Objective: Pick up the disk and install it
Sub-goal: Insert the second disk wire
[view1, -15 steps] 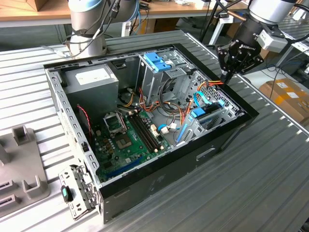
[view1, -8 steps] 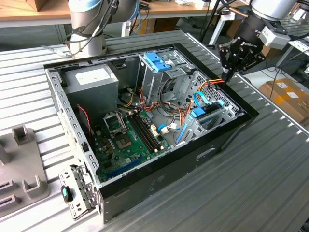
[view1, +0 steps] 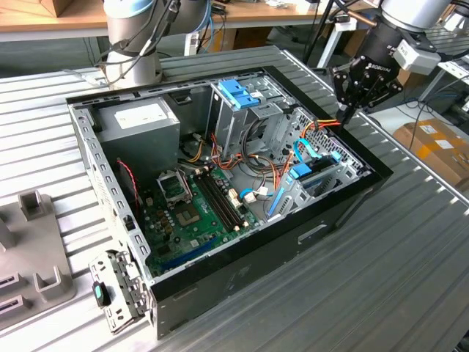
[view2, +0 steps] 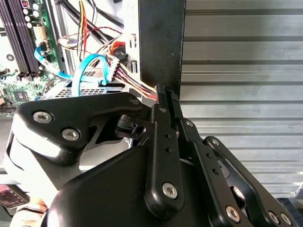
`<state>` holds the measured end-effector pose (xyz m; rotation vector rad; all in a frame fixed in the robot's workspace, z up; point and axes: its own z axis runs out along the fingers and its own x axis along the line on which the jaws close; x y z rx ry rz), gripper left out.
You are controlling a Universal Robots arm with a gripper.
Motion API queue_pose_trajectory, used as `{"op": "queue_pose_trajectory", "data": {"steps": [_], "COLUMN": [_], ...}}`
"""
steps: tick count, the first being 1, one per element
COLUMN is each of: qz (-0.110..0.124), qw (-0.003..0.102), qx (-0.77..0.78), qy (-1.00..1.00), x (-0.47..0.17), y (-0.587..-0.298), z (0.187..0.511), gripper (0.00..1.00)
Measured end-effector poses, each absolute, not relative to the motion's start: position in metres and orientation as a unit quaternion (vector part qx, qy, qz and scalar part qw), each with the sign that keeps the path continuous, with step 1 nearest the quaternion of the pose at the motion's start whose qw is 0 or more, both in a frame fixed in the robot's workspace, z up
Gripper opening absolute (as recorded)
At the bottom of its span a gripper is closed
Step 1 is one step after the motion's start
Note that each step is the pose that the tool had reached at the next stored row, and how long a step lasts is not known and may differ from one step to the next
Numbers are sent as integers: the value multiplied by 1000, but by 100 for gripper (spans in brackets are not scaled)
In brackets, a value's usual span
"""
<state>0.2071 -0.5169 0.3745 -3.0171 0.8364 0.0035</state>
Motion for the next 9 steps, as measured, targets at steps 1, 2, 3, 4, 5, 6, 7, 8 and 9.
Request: {"op": "queue_pose_trajectory", "data": {"steps": [1, 2, 3, 4, 5, 6, 7, 8, 9], "qz": [1, 1, 1, 1, 1, 1, 1, 1, 1], "qw": [5, 5, 5, 5, 5, 5, 5, 5, 5], "qx": [-964, -964, -964, -964, -964, -964, -964, -964, -964], "qy": [267, 267, 267, 267, 267, 267, 267, 267, 267], "x": [206, 205, 204, 202, 201, 199, 198, 196, 194], "y": [-517, -517, -517, -517, -517, -517, -517, -517, -517], "z": [374, 374, 374, 374, 374, 374, 374, 374, 374], "gripper": [16, 16, 16, 16, 16, 16, 16, 16, 16]}}
